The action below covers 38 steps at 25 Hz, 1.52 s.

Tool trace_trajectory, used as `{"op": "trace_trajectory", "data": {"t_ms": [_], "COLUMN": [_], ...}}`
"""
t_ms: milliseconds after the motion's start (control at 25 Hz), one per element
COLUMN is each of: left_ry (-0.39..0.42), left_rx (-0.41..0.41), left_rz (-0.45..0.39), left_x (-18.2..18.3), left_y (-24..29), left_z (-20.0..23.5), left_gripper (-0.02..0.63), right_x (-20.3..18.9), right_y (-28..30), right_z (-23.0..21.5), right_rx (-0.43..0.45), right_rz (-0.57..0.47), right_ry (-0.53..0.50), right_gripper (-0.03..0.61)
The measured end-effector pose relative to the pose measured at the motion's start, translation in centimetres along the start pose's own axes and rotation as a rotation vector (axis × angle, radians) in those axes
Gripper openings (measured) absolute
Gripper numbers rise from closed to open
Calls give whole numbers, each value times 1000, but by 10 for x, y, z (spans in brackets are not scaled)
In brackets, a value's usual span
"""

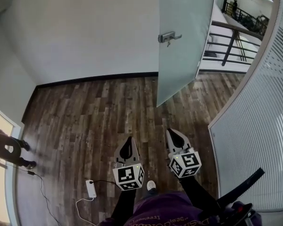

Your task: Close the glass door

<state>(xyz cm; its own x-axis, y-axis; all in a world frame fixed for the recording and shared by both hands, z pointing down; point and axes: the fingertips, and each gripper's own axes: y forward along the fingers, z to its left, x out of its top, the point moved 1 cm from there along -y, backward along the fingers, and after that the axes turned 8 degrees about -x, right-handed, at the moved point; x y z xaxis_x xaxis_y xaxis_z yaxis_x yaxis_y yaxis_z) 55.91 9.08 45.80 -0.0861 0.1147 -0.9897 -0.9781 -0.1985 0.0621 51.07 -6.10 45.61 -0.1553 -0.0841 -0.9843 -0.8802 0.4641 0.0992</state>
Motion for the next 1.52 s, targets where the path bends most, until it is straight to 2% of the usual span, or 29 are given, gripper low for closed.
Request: {"op": "trace_trajectory", "data": {"t_ms": [160, 360, 640, 1040, 1520], "left_ry": [-9, -22, -23, -20, -17], "left_rx": [-11, -38, -24, 17, 43], "left_rz": [15, 31, 28, 19, 11], "left_x": [-7, -14, -10, 13, 27], "left_y": [8, 28, 68, 162, 262], "left_z": [12, 15, 38, 77, 98], "left_gripper": [0, 0, 0, 0, 0], "right_x": [-7, -9, -2, 19, 39], "right_y": [13, 31, 81, 191, 281], "right_z": [5, -10, -13, -32, -76], "right_rx": [-8, -47, -19, 38, 64], "right_rz": [14, 23, 18, 27, 30], "right_ry": [3, 1, 0, 1, -1], "right_gripper": [-3, -3, -3, -3, -3]}}
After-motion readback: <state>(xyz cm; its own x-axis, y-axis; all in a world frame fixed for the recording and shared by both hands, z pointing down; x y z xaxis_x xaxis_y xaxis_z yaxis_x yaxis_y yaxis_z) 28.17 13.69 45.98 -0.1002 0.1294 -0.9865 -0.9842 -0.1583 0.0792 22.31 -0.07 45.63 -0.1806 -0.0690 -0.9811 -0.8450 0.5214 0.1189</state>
